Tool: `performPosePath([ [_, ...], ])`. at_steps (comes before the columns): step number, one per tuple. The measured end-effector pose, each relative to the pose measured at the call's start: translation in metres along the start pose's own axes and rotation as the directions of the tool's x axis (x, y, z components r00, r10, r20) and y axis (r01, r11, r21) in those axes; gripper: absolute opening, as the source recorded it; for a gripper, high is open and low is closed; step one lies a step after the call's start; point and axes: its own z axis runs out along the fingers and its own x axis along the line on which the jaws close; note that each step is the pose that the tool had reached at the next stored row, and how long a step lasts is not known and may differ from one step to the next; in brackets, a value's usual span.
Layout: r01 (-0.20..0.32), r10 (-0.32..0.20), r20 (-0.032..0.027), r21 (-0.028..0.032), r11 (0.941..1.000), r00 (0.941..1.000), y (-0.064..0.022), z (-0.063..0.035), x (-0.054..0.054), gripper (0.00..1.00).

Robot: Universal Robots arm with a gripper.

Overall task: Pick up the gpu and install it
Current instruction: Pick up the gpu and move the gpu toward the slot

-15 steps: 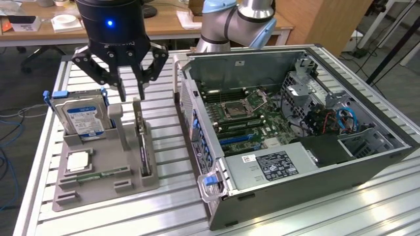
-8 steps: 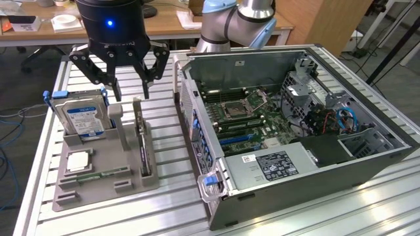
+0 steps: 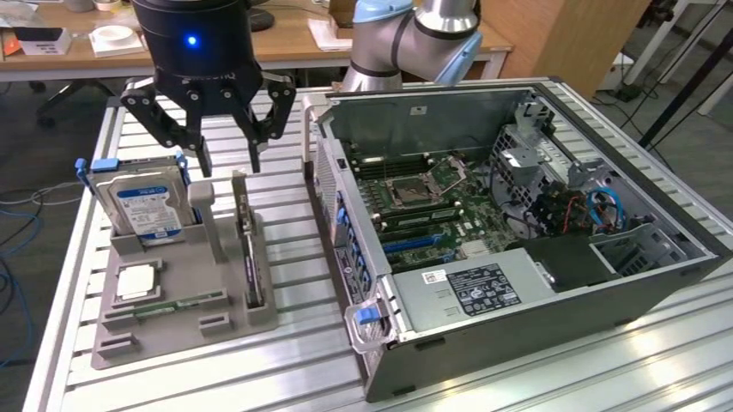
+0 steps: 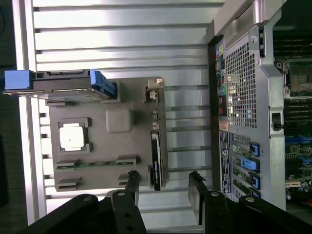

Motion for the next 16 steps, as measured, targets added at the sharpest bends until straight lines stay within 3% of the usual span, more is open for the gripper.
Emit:
performPosePath([
  [16,0.0,0.0,-0.0001,0.002,1.0,1.0,-0.0005,0.0099,0.0003,0.53],
])
